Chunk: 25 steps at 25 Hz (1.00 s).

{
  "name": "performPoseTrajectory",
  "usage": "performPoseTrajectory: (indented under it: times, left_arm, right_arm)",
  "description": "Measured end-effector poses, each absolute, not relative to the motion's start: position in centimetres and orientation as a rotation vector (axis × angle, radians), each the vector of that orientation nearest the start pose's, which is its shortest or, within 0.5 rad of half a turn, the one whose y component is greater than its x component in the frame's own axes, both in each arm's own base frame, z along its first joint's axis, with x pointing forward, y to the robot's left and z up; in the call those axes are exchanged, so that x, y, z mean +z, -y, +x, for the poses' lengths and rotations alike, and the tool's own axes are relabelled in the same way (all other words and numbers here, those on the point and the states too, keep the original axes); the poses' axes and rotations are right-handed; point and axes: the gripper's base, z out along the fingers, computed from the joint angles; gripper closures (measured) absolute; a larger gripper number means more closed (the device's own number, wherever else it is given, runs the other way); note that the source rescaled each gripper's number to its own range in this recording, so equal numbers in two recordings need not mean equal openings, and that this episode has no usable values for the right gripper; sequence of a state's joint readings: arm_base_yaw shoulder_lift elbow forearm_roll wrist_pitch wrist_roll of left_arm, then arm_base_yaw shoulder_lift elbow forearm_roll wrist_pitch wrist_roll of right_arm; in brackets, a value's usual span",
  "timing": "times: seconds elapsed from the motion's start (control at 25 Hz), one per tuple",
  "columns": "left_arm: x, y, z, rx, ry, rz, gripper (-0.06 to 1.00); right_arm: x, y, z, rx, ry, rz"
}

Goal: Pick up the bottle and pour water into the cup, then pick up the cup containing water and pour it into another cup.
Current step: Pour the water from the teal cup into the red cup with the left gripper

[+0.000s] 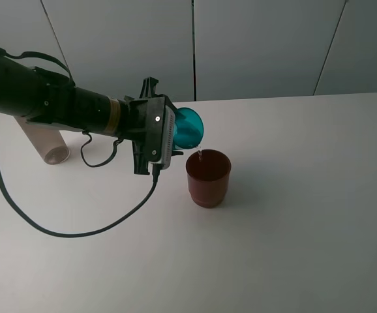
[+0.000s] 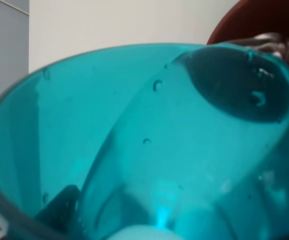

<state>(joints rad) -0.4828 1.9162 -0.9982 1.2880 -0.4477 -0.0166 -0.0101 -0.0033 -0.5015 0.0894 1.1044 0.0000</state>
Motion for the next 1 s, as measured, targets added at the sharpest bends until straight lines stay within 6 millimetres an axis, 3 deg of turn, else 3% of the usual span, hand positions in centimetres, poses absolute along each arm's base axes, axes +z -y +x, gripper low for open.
performPoseTrajectory:
  times: [1.0]
  left_arm:
    - [15.2,22.5,31.5,0.063,-1.258,1.887,0.86]
  right_arm:
    - [27.4,-0.7,-0.8,0.098,-2.081,-0.003]
